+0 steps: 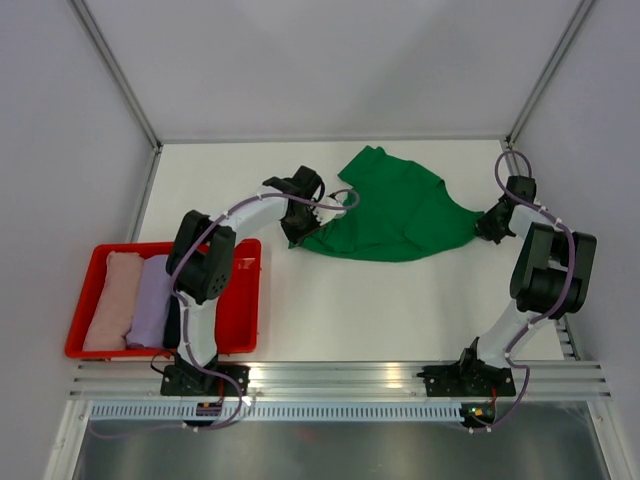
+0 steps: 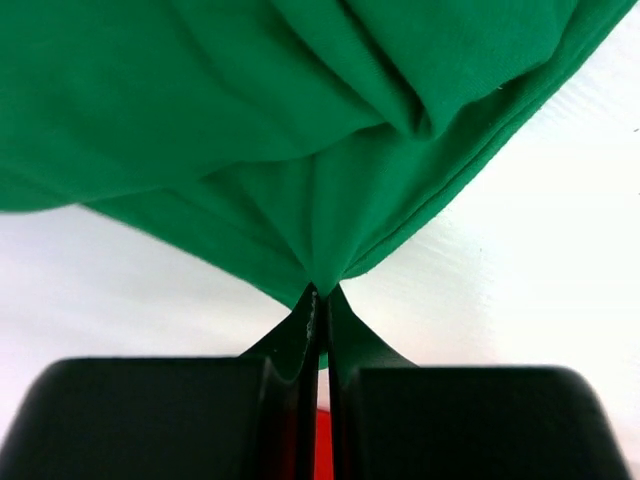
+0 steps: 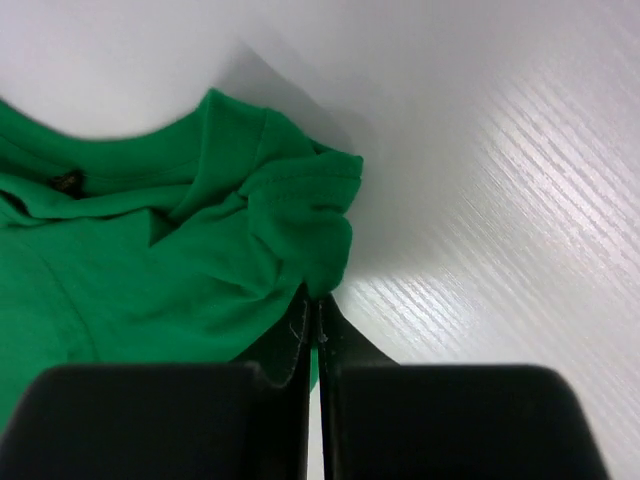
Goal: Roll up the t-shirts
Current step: Flatten the tshirt
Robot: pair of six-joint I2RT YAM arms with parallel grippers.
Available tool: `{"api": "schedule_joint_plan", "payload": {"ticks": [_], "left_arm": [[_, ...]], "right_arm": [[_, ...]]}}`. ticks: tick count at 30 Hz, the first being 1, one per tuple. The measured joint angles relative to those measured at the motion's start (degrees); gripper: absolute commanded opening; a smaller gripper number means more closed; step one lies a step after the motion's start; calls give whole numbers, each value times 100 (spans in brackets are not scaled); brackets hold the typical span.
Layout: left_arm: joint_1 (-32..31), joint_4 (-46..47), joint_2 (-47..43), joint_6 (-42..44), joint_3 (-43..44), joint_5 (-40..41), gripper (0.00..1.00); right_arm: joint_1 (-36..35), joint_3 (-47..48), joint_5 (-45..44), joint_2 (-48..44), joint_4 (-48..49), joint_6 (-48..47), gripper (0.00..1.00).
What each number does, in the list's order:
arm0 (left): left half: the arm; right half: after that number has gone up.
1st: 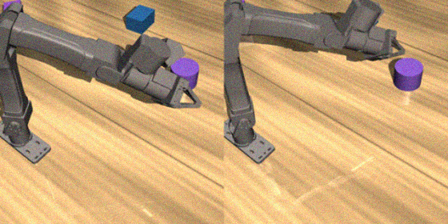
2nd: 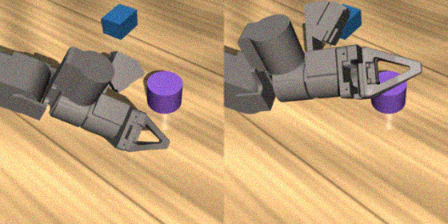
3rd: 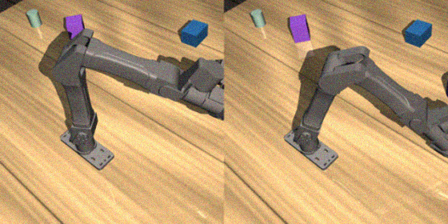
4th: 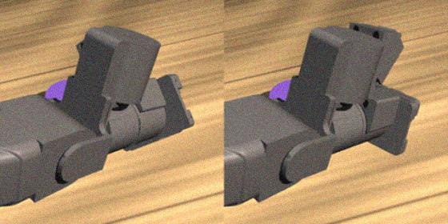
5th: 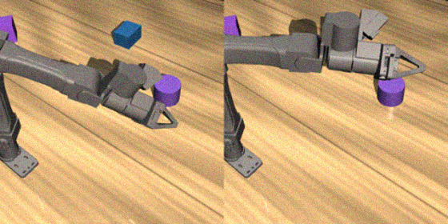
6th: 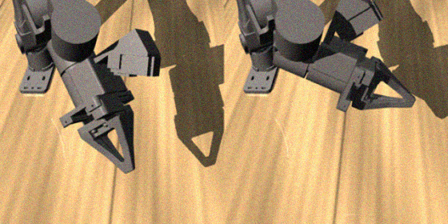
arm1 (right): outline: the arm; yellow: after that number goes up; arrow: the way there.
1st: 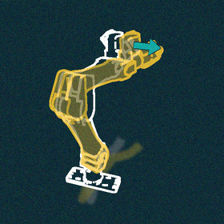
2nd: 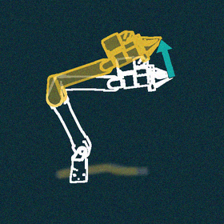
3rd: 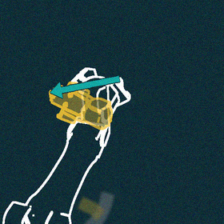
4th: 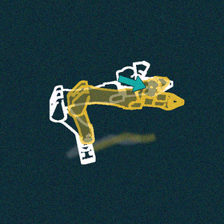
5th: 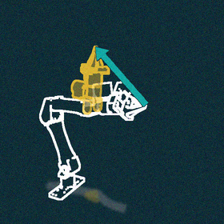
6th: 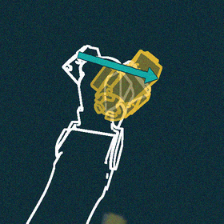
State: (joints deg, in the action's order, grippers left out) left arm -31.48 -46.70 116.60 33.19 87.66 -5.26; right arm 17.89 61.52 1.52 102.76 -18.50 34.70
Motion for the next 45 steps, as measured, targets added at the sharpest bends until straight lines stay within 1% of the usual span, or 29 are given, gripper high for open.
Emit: {"api": "schedule_joint_plan", "payload": {"ticks": [3,6,9,12,14,16,20,22,24,27,30,33,36,39,40,42,43,45], "left_arm": [[94,7,-308,-203,52,-35,2],[256,7,-776,-297,249,-50,2],[361,-52,-1394,-297,560,20,2],[378,-81,-2188,-291,739,76,2],[365,-142,-2719,-286,802,140,2],[348,-184,-3174,-269,957,271,2],[339,-295,-3770,-223,1482,514,2],[339,-315,-3960,-208,1735,612,2],[341,-315,-4103,-201,1858,688,2],[339,-295,-4140,-168,1891,743,2],[372,-238,-3801,-90,1937,817,2],[514,-166,-2990,-70,2334,828,2],[743,-96,-1727,-85,3523,876,2],[999,76,-520,-149,4953,1023,2],[1067,203,-264,-173,5235,1086,2],[1182,426,-61,-210,5375,1226,2],[1220,492,-44,-227,5372,1261,2],[1303,710,-50,-275,5370,1283,2]], "right_arm": [[0,186,-4,-111,-131,-28,0],[-11,459,-33,-588,-385,-98,0],[-9,920,-74,-1515,-730,-201,0],[-9,1537,-105,-2697,-933,-245,0],[-9,2048,-111,-3357,-1084,-264,0],[-9,2682,-114,-3814,-1285,-310,0],[-9,3790,-44,-4186,-1622,-350,0],[-4,4096,50,-4269,-1711,-350,0],[-4,4175,140,-4266,-1762,-350,0],[-4,4035,227,-4107,-1840,-341,0],[-4,3786,299,-3731,-1784,-267,0],[-4,3493,378,-3119,-1390,-39,0],[-13,3589,470,-2181,-1021,205,0],[-90,4378,535,-1049,-955,341,0],[-136,4787,575,-651,-968,369,0],[-260,5899,704,136,-1047,413,0],[-313,6328,774,387,-1071,417,0],[-369,6854,844,605,-1095,404,0]]}}
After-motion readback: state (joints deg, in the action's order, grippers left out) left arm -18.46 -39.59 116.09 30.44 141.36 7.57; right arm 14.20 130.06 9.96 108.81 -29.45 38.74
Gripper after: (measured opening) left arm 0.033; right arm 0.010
